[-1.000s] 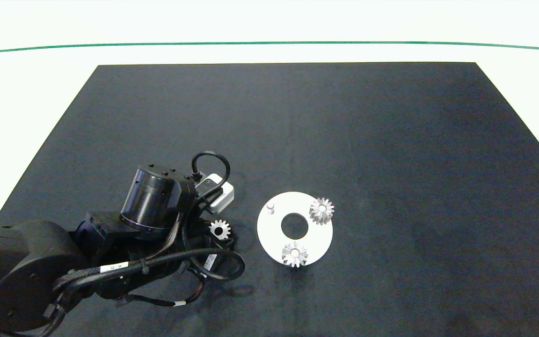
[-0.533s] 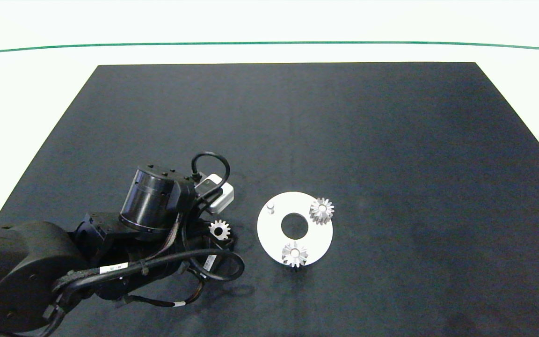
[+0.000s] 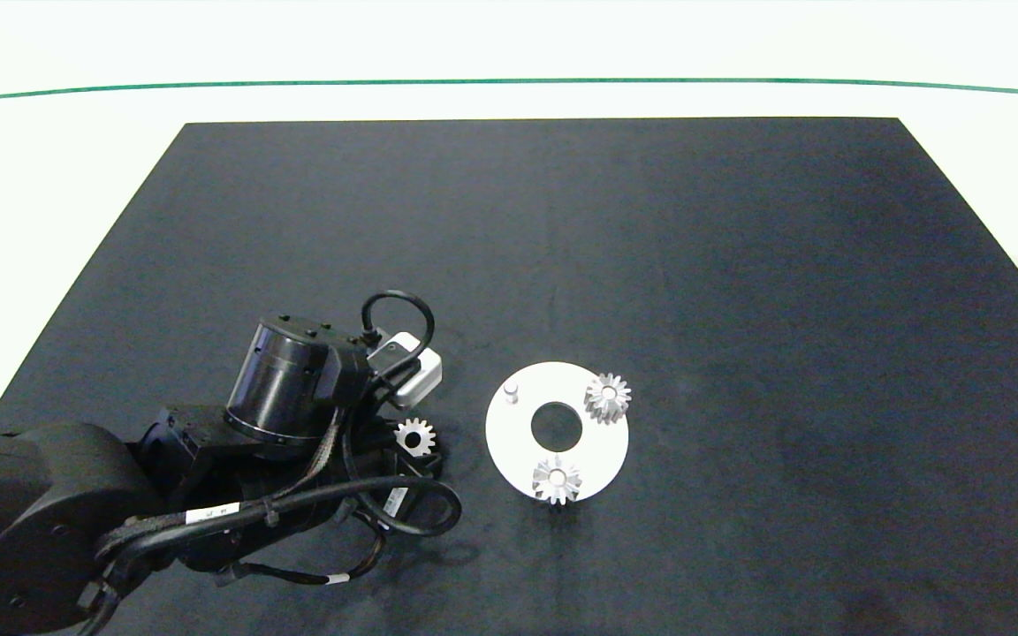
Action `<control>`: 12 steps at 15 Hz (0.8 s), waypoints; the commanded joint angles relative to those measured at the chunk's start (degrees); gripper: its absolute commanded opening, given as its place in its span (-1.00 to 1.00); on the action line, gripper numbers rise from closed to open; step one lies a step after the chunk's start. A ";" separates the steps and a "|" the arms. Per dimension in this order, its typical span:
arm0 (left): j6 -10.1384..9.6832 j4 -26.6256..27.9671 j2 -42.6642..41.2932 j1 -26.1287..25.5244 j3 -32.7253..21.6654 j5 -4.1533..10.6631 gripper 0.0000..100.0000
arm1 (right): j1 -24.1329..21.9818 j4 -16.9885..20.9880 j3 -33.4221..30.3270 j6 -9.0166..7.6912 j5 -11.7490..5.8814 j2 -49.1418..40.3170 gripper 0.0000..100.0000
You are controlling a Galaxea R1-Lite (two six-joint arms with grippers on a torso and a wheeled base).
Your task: Install three planetary gears onto the carrier pins
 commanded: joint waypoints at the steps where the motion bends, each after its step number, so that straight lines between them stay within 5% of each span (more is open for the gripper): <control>1: 0.08 0.04 -0.08 -0.54 0.10 0.14 -1.00 | 0.46 0.17 0.37 -0.19 0.09 -0.14 1.00; 12: 2.89 0.57 -3.15 -0.98 -2.98 0.06 -1.00 | 2.39 0.08 0.02 -0.19 0.00 -3.30 1.00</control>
